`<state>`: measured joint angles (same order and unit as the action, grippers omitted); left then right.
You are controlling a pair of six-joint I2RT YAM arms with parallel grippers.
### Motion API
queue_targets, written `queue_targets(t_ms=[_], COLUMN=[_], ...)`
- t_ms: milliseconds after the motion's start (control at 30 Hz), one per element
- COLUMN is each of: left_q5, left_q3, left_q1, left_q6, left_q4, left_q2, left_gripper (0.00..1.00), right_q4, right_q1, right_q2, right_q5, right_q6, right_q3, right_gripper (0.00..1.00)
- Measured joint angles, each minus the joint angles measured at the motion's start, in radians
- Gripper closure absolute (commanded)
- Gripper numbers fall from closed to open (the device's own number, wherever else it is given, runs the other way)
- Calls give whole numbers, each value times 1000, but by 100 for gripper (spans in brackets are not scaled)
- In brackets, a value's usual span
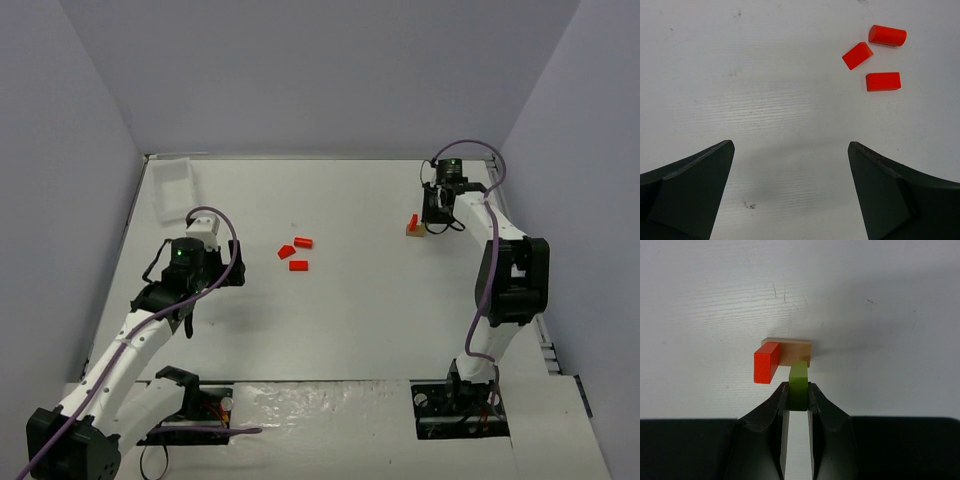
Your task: Build the wood block tower
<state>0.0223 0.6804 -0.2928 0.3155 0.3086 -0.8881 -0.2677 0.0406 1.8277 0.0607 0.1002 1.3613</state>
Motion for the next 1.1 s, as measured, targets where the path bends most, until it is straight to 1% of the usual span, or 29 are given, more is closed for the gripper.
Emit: queue_targets(t_ms=[767,900,1100], left_q5=[0,0,0], left_q3=[0,0,0], left_q1=[-1,-1,-1], left_q6=[-1,-1,-1], left_q4=[0,0,0], left_q2=[-8,-9,-9], left_gripper=[3,3,3], right_q4=[53,63,74], right_q1=[0,0,3], right_q2=[36,36,36], right_q5=[8,7,7], right_q6=[4,7,11], right_q3=[0,0,0], right_gripper=[100,95,93])
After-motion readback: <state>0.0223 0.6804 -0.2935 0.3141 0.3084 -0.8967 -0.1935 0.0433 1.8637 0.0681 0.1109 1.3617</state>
